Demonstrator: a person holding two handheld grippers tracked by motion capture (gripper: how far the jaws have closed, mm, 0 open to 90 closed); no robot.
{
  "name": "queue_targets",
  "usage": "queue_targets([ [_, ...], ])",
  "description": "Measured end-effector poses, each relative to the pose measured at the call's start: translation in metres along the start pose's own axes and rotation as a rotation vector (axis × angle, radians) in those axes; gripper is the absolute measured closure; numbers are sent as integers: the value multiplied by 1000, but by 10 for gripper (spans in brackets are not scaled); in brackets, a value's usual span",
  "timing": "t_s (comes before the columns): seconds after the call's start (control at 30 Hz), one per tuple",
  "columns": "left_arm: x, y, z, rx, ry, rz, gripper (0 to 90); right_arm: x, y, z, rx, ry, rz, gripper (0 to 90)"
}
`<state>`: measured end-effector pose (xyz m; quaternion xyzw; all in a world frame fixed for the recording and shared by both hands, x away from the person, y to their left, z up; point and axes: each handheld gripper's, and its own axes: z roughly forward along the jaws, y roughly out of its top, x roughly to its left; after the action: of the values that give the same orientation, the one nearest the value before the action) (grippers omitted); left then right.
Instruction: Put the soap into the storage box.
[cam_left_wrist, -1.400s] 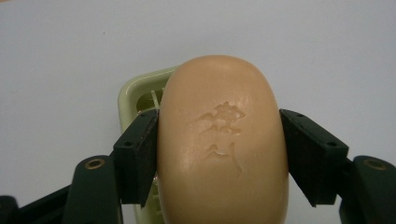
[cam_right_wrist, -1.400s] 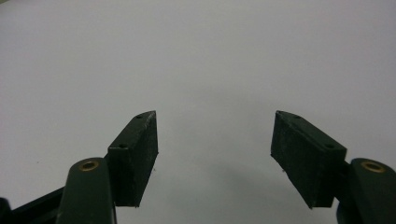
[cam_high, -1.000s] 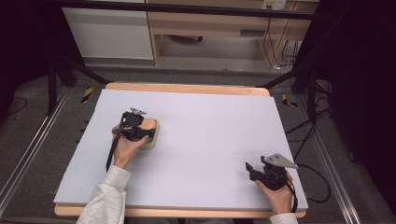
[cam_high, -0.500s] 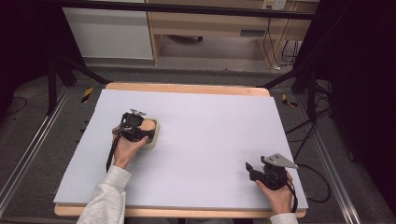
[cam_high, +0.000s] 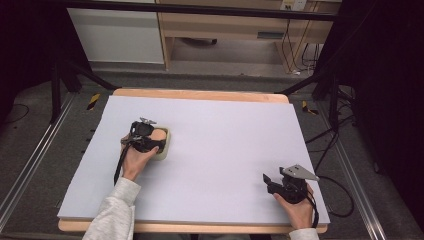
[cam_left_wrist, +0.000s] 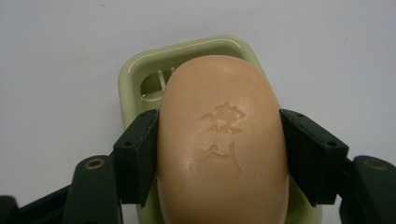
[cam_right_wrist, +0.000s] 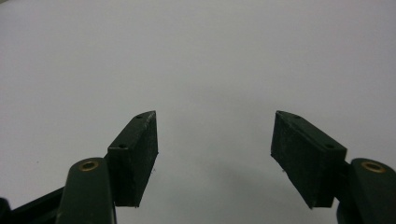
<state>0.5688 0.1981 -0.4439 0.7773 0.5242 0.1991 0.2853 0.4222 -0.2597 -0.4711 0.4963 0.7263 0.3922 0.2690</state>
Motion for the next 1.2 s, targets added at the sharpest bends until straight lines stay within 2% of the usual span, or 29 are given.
queue_targets([
  [0.7,2,-1,2,-8,4,-6,313,0,0,0,-1,3,-3,317],
  [0.9,4,1,-8,-54,-8,-21,295,1,0,-1,3,7,5,317],
  [1.2,3,0,-25,-94,-20,-16,286,1,0,-1,-3,-2,-5,318],
])
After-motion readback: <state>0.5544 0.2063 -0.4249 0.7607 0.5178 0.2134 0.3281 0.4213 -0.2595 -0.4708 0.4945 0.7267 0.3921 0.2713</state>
